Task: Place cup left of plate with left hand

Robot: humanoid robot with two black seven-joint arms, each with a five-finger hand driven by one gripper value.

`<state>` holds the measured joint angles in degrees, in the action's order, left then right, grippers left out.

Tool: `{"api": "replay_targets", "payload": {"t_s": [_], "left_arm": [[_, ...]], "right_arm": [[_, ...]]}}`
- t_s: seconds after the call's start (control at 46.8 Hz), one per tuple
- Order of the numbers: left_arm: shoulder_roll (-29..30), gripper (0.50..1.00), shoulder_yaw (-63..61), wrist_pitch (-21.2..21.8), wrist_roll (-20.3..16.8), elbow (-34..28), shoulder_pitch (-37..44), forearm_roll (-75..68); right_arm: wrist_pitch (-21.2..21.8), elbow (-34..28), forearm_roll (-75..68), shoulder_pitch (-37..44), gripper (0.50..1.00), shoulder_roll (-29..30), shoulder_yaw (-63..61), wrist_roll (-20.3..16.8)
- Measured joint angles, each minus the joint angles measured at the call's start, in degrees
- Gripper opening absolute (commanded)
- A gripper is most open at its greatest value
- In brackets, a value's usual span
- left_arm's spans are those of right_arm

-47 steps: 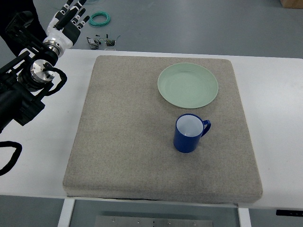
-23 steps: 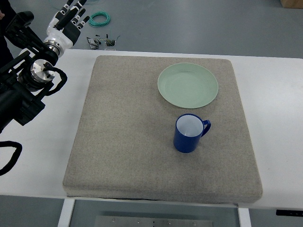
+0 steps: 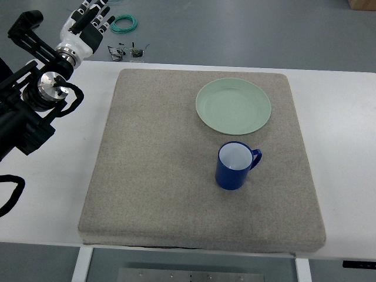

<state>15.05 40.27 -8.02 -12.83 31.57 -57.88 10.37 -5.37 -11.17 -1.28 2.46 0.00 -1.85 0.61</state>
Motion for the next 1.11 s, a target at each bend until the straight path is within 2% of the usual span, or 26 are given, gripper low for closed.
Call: {"api": "replay_targets", "payload": {"t_s": [0.214, 0.491, 0.683, 0.854, 1.11], "left_arm": [[1.68, 0.994, -4.10, -0.20, 0.17, 5.24, 0.04, 0.00], [5.44, 0.994, -12.05, -2.58, 0.17, 16.35, -0.06, -0.71], [8.16, 0.994, -14.32, -4.25, 0.17, 23.70, 0.06, -9.09], [9.75, 0.994, -16.30, -6.96, 0.16, 29.16, 0.56, -18.14], [12.66, 0.994, -23.35, -12.56, 0.07, 34.40, 0.68, -19.27]], "right_arm": [[0.00, 0.02, 0.00, 0.00, 0.934, 0.00, 0.00, 0.00], [0.00, 0.01, 0.02, -0.01, 0.934, 0.00, 0.00, 0.01], [0.02, 0.02, 0.02, 0.01, 0.934, 0.00, 0.00, 0.01], [0.01, 0.01, 0.00, 0.00, 0.934, 0.00, 0.00, 0.01], [0.01, 0.00, -0.01, -0.01, 0.934, 0.00, 0.00, 0.01]]}}
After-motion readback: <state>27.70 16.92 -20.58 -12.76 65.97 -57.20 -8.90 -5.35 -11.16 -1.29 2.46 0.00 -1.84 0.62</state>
